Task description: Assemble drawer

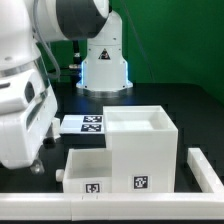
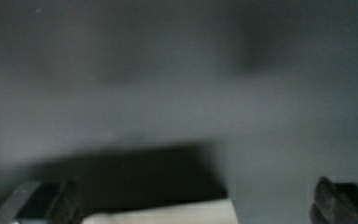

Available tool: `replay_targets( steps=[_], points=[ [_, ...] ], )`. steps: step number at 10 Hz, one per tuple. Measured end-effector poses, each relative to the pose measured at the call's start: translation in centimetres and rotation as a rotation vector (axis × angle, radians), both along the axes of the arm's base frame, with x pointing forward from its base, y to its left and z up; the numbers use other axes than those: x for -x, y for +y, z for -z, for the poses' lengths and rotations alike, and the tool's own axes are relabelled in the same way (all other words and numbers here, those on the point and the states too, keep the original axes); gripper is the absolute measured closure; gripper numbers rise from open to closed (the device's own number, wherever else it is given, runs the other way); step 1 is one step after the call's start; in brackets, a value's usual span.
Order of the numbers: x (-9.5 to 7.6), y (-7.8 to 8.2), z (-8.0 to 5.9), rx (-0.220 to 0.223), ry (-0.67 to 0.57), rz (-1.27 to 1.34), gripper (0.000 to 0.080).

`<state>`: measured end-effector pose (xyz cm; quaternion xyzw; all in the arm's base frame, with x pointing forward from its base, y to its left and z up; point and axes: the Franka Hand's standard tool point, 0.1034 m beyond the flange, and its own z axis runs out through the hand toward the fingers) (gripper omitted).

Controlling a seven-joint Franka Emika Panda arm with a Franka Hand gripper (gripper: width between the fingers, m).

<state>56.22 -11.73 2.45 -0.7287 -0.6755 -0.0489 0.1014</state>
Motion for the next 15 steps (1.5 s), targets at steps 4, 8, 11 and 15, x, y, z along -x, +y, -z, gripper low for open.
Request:
replay_targets(
  steps=[4,8,11,15],
  points=[
    [1.0,4.3,0.9,-0.003,-0.016,0.057,0.0151],
    [2.4,10.0,1.0,-0.028,-0.011,0.107,0.0151],
    [2.2,12.9,0.9,-0.05,-0.006,0.099,0.0151],
    [2.5,12.4,1.2,-0.045,0.004,0.118,0.0151]
  ],
)
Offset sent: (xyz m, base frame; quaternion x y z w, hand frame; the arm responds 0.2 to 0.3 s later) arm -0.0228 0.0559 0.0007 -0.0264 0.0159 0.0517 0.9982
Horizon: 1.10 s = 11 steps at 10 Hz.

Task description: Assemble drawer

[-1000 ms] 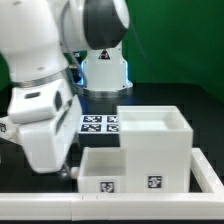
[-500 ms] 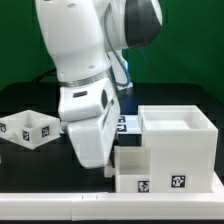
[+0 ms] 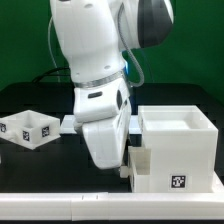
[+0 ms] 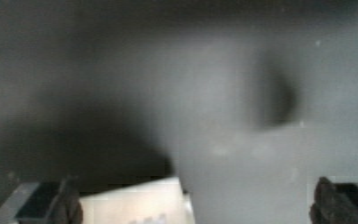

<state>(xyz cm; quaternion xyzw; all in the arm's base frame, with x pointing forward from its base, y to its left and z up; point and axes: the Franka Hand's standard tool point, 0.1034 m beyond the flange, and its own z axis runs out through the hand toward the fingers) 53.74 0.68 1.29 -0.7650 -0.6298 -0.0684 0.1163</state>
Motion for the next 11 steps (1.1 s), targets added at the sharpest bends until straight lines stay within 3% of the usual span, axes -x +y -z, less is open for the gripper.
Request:
replay_targets(
  steps=[3,6,8,11],
  points=[
    [-1.4,-3.0,-0.8,-0.002,-0.003,-0.012,0.0151],
    [-1.7,-3.3,-0.5,-0.003,-0.004,-0.008,0.0151],
    [-2.6,-2.2,-1.2,-0.001,-0.04,-0.014,0.0151],
    [-2.2,0.7,-1.3,-0.018,-0.046,0.0,0.0151]
  ],
)
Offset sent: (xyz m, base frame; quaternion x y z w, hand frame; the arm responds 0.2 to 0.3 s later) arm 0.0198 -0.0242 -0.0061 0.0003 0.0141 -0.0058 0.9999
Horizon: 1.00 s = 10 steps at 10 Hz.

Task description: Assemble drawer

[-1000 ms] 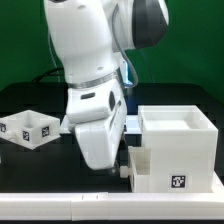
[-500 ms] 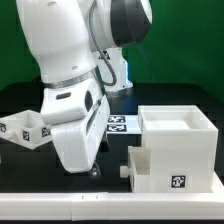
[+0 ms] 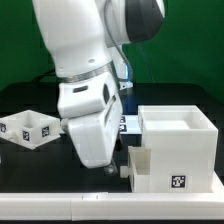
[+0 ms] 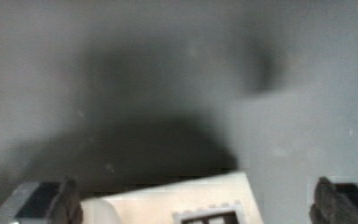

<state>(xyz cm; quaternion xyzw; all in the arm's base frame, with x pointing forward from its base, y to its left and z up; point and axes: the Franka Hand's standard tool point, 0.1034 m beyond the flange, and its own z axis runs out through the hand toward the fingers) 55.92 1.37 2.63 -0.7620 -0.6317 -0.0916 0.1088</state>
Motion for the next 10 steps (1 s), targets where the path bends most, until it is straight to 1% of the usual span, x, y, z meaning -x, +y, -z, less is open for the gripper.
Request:
replay_targets(
  steps=[1,3,5,6,7,9,10],
  points=[
    [0.4,0.6,0.0,0.004,-0.008,0.034,0.0151],
    [0.7,0.9,0.0,0.016,-0.025,0.107,0.0151],
    [0.7,0.8,0.1,0.018,-0.029,0.122,0.0151],
    [0.7,0.4,0.1,0.017,-0.023,0.125,0.0151],
    [0.1,0.1,-0.5,0.021,-0.032,0.141,0.0151],
    [0.0,-0.2,-2.0,0.037,-0.048,0.216,0.0151],
    [-0.1,-1.1,-2.7,0.048,-0.057,0.22,0.0151]
  ],
)
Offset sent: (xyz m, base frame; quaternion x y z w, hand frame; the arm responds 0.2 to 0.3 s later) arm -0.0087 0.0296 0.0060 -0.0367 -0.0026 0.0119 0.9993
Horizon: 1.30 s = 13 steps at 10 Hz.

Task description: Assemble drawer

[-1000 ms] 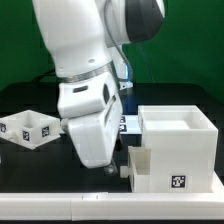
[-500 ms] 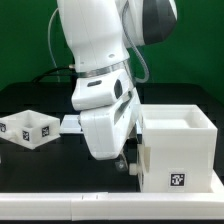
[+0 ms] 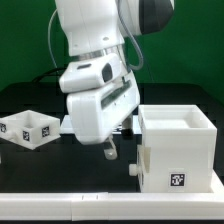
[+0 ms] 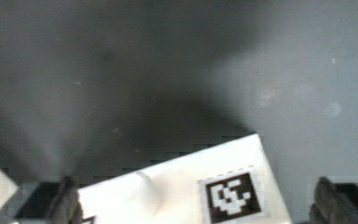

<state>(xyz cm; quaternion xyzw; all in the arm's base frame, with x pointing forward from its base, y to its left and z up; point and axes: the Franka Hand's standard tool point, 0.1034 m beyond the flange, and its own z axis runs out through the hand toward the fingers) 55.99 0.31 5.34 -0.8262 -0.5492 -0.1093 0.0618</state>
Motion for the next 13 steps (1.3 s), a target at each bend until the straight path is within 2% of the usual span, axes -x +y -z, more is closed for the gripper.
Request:
replay_targets(
  steps=[1,5,6,7,9,10,11,13],
  points=[
    [0.0,-0.8,0.1,0.007,-0.005,-0.012,0.0151],
    [0.2,-0.7,0.3,0.004,0.001,-0.005,0.0151],
    [0.4,-1.1,0.3,0.016,-0.009,-0.047,0.0151],
    [1.2,-2.1,-0.1,0.038,-0.018,-0.087,0.0151],
    [3.4,-4.3,-2.3,0.112,-0.063,-0.155,0.0151],
    [4.4,-5.6,-2.5,0.134,-0.07,-0.21,0.0151],
    [4.8,-6.9,-2.2,0.129,-0.06,-0.187,0.0151],
    [4.7,-6.8,-2.1,0.14,-0.061,-0.215,0.0151]
  ],
)
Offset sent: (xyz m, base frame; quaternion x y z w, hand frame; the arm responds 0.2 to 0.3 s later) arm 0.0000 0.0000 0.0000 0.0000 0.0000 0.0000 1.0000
